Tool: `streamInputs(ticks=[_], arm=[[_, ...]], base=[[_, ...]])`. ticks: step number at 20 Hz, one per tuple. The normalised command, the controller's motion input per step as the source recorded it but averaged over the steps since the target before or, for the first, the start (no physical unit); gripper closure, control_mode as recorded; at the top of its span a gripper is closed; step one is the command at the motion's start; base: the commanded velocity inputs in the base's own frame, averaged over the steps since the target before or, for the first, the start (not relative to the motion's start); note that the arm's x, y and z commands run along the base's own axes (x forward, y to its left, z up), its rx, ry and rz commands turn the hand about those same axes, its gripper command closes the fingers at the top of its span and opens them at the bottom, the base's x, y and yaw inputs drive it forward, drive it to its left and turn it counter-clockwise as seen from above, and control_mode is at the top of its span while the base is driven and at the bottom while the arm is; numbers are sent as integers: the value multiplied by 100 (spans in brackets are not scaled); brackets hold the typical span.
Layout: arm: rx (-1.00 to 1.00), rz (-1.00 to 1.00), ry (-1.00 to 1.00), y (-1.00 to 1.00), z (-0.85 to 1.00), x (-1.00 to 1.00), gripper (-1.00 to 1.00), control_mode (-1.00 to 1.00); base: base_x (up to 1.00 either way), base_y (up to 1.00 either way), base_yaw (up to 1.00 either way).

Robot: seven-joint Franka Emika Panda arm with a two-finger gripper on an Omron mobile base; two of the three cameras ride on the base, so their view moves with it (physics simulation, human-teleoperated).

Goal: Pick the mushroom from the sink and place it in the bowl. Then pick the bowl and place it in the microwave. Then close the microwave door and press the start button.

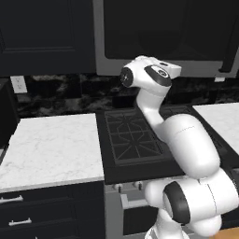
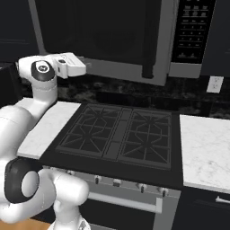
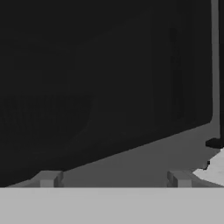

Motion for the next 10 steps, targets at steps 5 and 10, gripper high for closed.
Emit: streamInputs(ticks=[5, 10], arm=[[6, 10, 0, -9, 6, 54, -100, -100], [5, 10, 1, 0, 0, 43, -100, -100]], base=[[0, 0, 0], [0, 0, 0]])
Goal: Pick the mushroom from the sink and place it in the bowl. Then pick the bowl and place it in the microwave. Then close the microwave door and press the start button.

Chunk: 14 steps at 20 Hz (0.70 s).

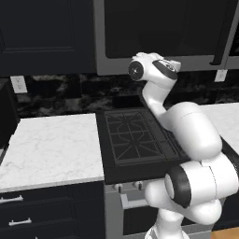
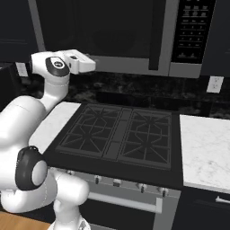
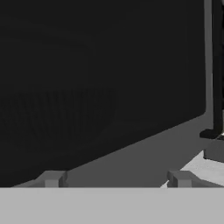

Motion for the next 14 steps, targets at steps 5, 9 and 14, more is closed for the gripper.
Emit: streamInputs(ticks=[5, 9, 14], arm=[[5, 7, 3, 0, 0, 26, -100, -100], [6, 0, -5, -1, 6, -78, -100, -100], [23, -1, -11, -39, 1, -100, -100, -100]], base=[[0, 0, 0], [0, 0, 0], [0, 0, 0]])
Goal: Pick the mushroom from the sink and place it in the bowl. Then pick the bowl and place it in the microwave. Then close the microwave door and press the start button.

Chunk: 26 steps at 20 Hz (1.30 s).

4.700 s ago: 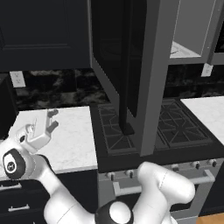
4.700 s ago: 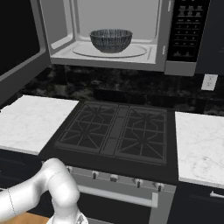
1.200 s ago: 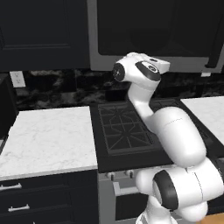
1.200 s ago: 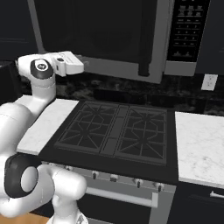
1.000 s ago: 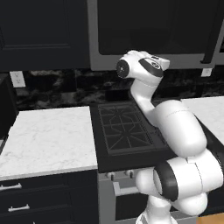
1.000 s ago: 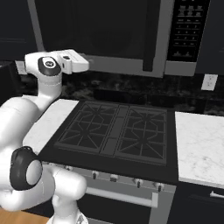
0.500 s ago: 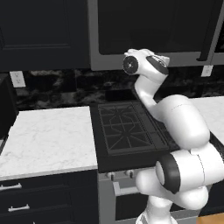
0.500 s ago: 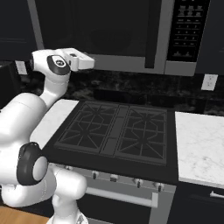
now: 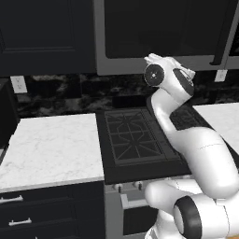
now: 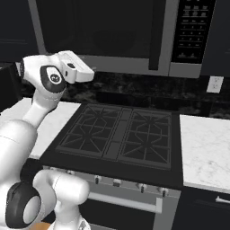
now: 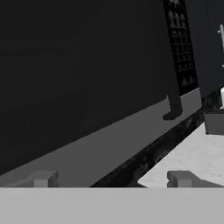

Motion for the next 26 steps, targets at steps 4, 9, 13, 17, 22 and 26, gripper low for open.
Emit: streamInputs(ticks=[4, 9, 13, 17, 22, 26], arm=[[32, -7, -15, -73, 0, -100, -100, -100], [43, -14, -11, -96, 0, -100, -100, -100], [52, -7, 0, -83, -7, -76, -100, -100], [59, 0, 0, -58, -14, -57, -100, -100], [70, 0, -1, -49, -8, -15, -100, -100], [65, 0, -3, -52, -5, -1, -100, -100]], base=[[0, 0, 0], [0, 0, 0], [0, 0, 0], [0, 0, 0], [0, 0, 0], [0, 0, 0]])
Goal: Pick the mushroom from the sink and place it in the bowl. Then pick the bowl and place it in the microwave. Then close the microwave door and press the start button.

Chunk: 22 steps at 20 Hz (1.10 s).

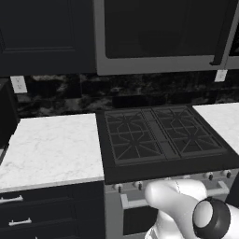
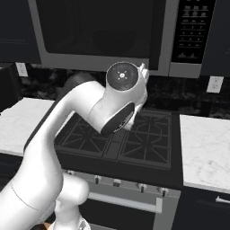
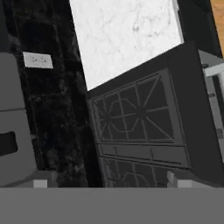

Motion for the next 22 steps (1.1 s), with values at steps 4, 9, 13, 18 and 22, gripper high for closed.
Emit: streamInputs(ticks=[4, 9, 13, 18, 22], arm=[[54, 0, -8, -56, -17, 0, -100, -100], [31, 6, -18, -45, -18, 12, -100, -100], [10, 4, -24, -2, 1, 81, -100, -100], [0, 0, -29, -21, 6, 75, -100, -100], [0, 0, -21, -43, 27, 65, -100, -100]], base=[[0, 0, 0], [0, 0, 0], [0, 0, 0], [0, 0, 0], [0, 0, 0]])
